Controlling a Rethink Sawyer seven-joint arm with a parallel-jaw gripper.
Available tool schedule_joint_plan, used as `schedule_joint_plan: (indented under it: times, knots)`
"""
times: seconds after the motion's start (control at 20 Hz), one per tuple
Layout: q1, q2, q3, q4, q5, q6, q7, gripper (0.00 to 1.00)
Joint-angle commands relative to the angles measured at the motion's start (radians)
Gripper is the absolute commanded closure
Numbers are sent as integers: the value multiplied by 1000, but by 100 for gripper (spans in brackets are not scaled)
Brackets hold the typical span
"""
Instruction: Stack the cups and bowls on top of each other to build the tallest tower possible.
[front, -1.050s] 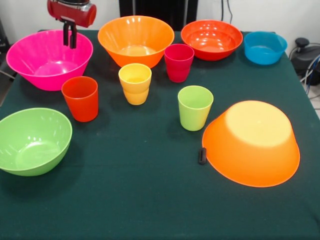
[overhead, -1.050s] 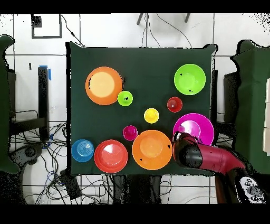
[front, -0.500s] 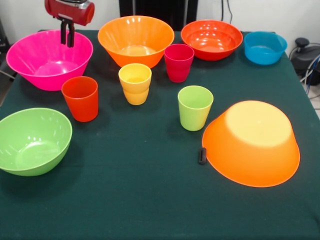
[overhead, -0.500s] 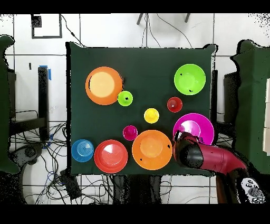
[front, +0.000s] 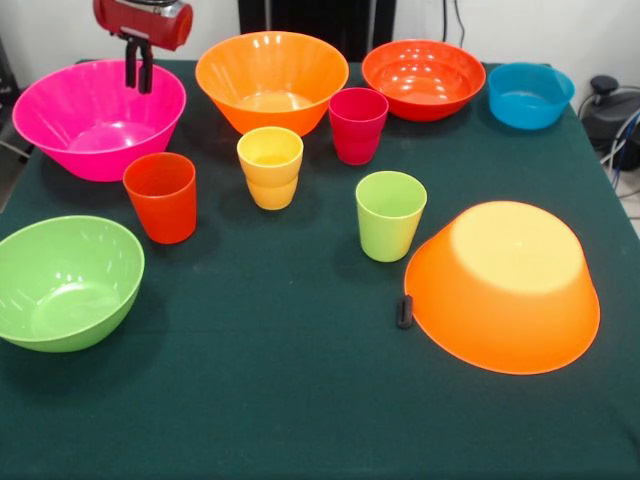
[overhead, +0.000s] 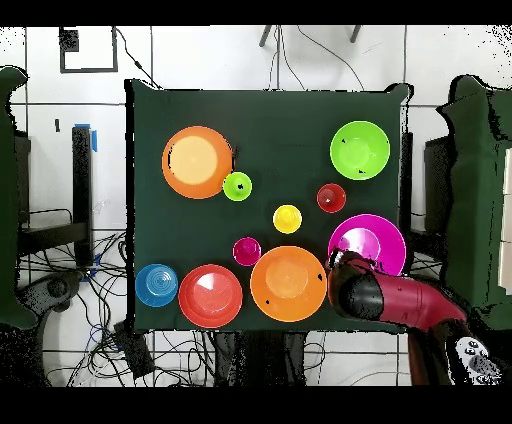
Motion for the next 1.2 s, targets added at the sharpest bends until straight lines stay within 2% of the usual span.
schedule_joint_plan:
  times: [0.05, 0.65, 0.7, 0.85, 1.2]
  knots:
    - [34, 24, 96, 61, -46, 1, 18, 100]
    - [30, 22, 101, 64, -60, -31, 17, 100]
    - [28, 20, 102, 65, -58, -34, 19, 0]
    - [25, 17, 104, 70, -60, -50, 26, 0]
    - [14, 17, 136, 82, -37, 6, 8, 0]
